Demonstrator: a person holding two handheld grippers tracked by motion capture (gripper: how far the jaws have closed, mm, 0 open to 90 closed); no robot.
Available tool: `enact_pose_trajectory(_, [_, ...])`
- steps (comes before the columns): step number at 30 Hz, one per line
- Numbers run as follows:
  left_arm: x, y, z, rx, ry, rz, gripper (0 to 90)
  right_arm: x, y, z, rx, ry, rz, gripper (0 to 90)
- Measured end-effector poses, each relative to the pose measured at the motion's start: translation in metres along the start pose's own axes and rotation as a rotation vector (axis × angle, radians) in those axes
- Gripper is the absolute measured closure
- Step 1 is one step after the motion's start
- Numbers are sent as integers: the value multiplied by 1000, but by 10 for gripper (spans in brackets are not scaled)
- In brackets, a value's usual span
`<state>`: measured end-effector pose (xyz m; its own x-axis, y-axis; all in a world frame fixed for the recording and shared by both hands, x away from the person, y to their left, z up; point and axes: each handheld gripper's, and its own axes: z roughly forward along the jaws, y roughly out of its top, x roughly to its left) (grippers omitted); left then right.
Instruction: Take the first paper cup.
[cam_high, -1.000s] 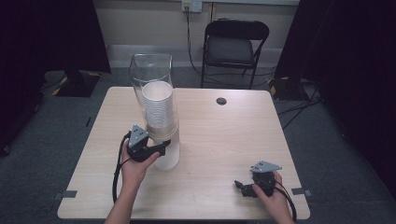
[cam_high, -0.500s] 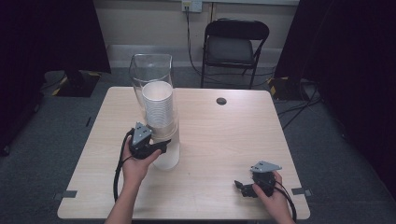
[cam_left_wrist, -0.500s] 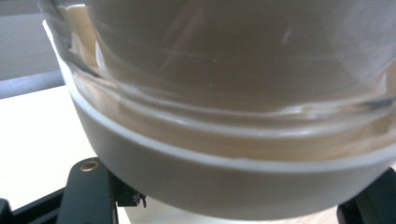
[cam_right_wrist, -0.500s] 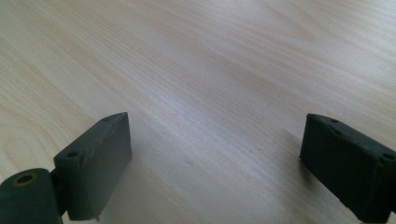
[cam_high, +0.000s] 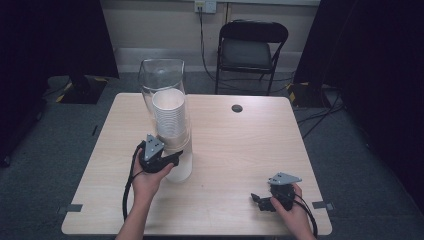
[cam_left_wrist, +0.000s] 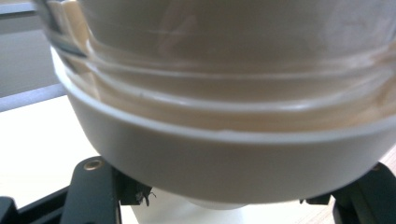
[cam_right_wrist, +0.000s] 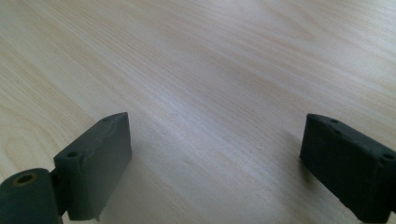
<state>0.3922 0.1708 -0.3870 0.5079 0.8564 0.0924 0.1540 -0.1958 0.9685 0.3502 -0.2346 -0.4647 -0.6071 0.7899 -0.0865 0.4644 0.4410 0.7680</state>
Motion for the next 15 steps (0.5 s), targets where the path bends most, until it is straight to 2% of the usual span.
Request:
enact_pose_trajectory(5, [-1, -2, -1, -8, 13, 19, 347, 0, 0, 0, 0, 1, 0, 81])
enact_pose_trajectory(8, [-2, -2, 0, -10, 11, 17, 348, 0, 0, 0, 0, 1, 0, 81])
enact_pose_trajectory(11, [-4, -3, -1, -2, 22, 38, 349, 0, 0, 0, 0, 1, 0, 81])
enact_pose_trajectory(15, [-4, -1, 0, 10, 27, 29, 349, 0, 0, 0, 0, 0, 0, 81])
